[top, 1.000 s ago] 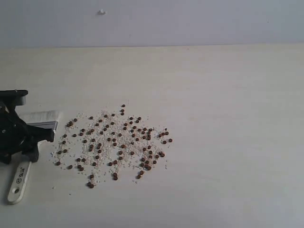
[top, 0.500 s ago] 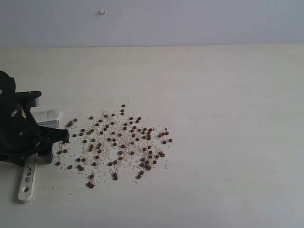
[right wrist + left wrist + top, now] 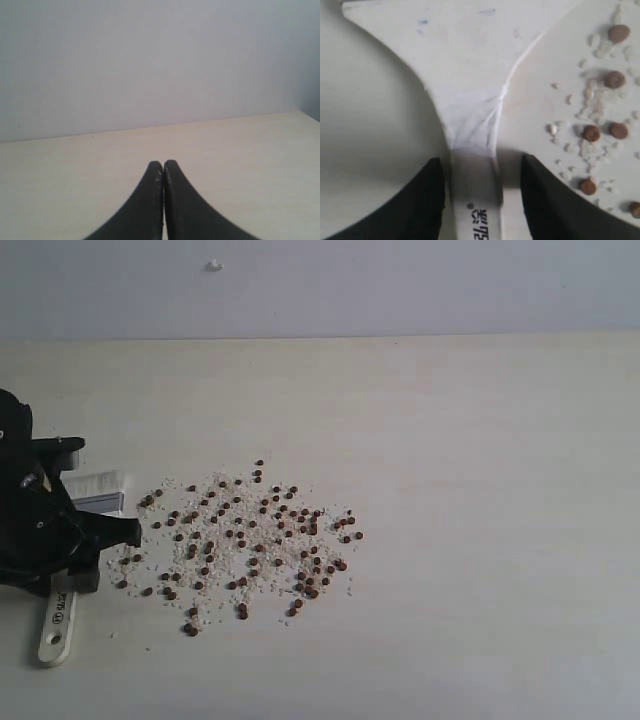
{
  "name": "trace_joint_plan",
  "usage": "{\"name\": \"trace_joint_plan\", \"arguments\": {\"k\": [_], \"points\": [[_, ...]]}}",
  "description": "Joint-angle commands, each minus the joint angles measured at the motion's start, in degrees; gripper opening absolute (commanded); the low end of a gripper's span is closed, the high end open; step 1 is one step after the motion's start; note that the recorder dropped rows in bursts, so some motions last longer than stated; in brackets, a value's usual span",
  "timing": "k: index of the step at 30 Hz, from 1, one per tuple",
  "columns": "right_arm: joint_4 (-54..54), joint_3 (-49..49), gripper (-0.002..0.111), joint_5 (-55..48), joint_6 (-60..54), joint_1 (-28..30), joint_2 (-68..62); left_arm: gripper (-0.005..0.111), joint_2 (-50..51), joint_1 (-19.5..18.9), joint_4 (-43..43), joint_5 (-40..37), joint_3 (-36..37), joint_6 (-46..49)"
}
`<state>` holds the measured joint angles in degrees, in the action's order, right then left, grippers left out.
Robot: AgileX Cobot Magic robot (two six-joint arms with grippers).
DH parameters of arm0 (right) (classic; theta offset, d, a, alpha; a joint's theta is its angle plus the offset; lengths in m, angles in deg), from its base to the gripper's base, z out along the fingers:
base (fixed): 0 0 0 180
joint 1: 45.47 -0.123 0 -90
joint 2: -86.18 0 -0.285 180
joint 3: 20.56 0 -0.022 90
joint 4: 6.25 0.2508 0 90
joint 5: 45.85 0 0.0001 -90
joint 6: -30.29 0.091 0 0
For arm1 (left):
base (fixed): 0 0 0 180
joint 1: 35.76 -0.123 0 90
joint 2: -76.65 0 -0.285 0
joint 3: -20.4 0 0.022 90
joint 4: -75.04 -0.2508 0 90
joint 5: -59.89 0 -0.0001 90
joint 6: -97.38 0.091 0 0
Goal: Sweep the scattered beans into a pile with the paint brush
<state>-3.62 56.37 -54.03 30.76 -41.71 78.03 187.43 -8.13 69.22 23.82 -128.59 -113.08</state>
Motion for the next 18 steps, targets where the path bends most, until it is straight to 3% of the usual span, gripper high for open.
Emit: {"name": "trace_joint_plan", "arguments": {"k": [1, 6, 18], "points": [[0.1, 0.28, 0.0, 0.62, -0.15, -0.11, 0.36, 0.027, 0.35, -0.36, -0.48, 0.23, 0.69, 0.24], [0.1, 0.28, 0.0, 0.62, -0.15, -0.11, 0.36, 0.0, 0.35, -0.36, -0.48, 5.26, 2.22, 0.24], [0.1, 0.28, 0.0, 0.62, -0.15, -0.11, 0.36, 0.0, -4.69, -0.36, -4.42, 11.43, 2.26, 5.55]]}}
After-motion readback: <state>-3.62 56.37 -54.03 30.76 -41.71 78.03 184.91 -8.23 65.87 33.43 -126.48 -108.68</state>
